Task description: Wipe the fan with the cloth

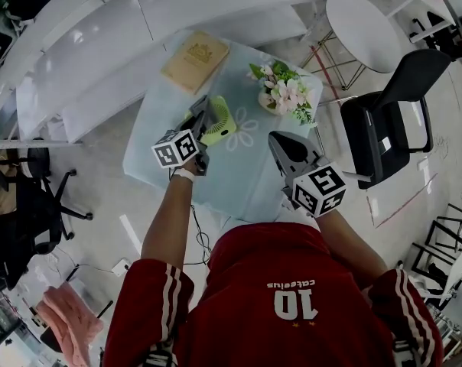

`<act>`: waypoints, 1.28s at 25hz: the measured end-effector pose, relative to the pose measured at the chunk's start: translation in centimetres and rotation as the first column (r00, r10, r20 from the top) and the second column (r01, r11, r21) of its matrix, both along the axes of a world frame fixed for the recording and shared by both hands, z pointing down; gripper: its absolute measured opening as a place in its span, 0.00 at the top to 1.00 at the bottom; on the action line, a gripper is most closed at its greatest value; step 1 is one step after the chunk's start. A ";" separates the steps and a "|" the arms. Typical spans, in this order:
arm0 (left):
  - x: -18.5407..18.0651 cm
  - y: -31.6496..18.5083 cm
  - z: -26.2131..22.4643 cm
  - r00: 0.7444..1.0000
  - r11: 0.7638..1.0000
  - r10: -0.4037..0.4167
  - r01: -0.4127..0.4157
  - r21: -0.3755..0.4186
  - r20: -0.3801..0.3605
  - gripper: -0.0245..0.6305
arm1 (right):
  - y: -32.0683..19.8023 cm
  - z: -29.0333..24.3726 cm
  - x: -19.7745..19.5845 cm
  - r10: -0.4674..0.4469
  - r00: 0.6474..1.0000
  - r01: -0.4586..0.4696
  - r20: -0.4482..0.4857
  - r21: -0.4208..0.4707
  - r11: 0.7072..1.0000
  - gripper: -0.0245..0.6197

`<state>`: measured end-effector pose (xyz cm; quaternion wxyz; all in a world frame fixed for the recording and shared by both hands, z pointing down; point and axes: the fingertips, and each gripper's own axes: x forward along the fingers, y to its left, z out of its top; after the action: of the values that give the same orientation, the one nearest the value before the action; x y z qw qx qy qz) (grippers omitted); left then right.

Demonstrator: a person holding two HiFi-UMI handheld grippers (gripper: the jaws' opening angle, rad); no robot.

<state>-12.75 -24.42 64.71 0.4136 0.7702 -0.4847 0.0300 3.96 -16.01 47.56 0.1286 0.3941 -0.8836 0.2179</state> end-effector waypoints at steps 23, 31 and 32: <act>-4.0 2.1 0.4 0.998 0.999 -0.052 0.052 -0.009 0.020 0.92 | 1.7 -0.4 -2.6 -0.055 0.998 0.056 0.013 -0.005 0.998 0.96; -5.1 3.0 0.8 0.997 0.998 -0.067 0.067 -0.009 0.024 0.92 | 2.4 -0.6 -2.9 -0.065 0.998 0.065 0.009 0.002 0.998 0.96; -5.2 3.1 0.8 0.997 0.998 -0.069 0.069 -0.010 0.025 0.92 | 2.6 -0.6 -2.9 -0.066 0.998 0.066 0.009 0.002 0.998 0.96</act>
<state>-17.98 -21.35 65.47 0.4123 0.7504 -0.5158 0.0277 1.06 -13.43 46.98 0.1313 0.3641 -0.8968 0.2144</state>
